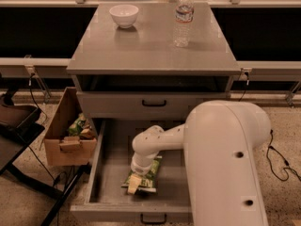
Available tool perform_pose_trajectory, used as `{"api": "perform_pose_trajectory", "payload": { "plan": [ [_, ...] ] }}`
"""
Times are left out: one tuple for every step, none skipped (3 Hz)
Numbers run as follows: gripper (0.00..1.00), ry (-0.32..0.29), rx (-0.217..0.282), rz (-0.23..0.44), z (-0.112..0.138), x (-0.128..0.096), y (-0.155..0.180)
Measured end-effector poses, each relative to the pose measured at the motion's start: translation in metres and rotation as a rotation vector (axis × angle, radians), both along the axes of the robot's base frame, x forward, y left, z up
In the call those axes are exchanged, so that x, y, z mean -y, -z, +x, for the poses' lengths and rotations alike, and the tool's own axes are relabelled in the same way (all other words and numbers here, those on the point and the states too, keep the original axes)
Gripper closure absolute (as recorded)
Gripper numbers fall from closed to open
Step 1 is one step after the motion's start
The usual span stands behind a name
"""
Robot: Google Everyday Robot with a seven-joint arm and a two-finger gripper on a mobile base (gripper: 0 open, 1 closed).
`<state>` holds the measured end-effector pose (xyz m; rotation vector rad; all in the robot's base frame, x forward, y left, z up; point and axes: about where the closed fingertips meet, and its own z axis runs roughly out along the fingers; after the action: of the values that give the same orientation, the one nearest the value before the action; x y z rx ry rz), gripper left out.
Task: Pick green jalapeno chip bag from middle drawer and place on counter
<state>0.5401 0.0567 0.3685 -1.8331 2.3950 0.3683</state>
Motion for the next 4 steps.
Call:
{"api": "perform_pose_trajectory", "payload": {
  "plan": [
    [0.43, -0.001, -0.01, 0.0, -0.0027, -0.0006, 0.0064],
    [0.66, -0.001, -0.01, 0.0, -0.0027, -0.0006, 0.0064],
    [0.95, -0.001, -0.01, 0.0, -0.0027, -0.0006, 0.0038],
    [1.0, -0.001, -0.01, 0.0, -0.0027, -0.0005, -0.0004]
  ]
}}
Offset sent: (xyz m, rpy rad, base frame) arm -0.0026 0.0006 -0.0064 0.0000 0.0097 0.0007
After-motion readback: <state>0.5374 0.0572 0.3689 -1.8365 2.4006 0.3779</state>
